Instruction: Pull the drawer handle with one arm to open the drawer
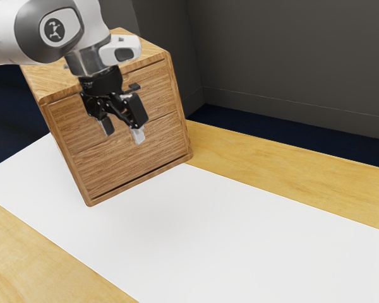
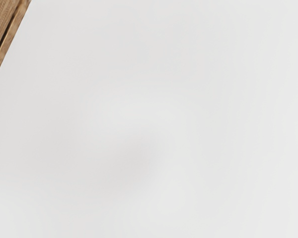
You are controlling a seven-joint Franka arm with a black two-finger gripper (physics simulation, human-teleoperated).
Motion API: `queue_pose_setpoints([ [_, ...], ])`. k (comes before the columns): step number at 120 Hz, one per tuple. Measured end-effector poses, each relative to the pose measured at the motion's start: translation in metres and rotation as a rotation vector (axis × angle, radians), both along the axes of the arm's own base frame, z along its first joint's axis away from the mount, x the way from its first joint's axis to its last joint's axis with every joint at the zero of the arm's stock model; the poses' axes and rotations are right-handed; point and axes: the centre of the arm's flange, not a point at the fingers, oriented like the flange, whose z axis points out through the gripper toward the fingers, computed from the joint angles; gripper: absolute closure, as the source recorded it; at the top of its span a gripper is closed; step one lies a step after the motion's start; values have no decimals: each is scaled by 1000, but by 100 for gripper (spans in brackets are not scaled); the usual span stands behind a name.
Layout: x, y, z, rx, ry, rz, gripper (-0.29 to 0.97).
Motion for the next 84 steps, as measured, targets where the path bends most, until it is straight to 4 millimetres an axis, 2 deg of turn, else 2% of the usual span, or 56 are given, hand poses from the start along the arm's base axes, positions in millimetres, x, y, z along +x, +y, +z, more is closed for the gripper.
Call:
queue_pose_setpoints([
  [10,3,1,2,-11,-28,-6,0],
  [26,2,21,6,-31,-59,21,0],
  [41,-13,31,41,-35,-127,31,0],
  [58,-22,37,53,-53,-145,46,0],
  [71,-45,38,103,-28,-248,11,1],
  [84,-48,43,115,52,-277,-30,2],
])
